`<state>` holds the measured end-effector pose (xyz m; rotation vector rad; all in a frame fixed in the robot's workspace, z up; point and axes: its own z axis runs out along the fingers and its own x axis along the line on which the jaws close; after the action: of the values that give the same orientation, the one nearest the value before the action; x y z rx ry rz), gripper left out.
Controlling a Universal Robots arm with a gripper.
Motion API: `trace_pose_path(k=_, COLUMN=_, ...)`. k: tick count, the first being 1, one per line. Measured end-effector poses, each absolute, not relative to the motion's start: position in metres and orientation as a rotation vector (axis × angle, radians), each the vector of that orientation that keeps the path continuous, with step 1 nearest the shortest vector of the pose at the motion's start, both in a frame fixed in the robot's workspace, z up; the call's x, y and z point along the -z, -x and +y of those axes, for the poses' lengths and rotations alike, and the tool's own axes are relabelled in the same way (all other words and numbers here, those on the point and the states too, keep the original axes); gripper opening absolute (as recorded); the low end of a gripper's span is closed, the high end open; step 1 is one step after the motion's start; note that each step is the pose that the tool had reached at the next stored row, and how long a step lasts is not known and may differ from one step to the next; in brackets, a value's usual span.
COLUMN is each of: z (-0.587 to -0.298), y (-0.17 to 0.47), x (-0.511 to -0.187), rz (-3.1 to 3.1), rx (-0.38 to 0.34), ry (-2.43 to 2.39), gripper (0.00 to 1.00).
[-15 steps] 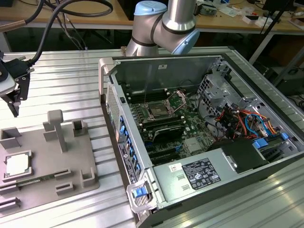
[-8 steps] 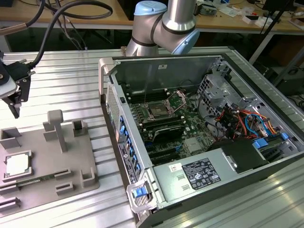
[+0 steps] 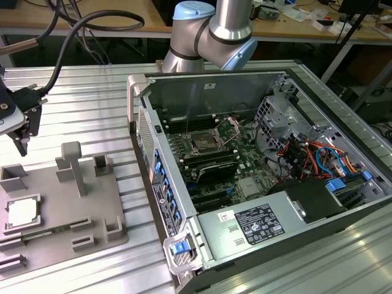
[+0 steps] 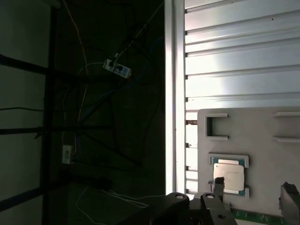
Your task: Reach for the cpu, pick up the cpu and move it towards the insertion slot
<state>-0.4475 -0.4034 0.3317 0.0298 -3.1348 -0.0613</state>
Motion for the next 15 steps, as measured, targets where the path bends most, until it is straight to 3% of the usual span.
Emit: trace_pose_path(k=15, z=-0.4041, y=0.4476, x=-0.3222, rz=-3.135, rx=0.062, ry=-0.030, gripper=0.53)
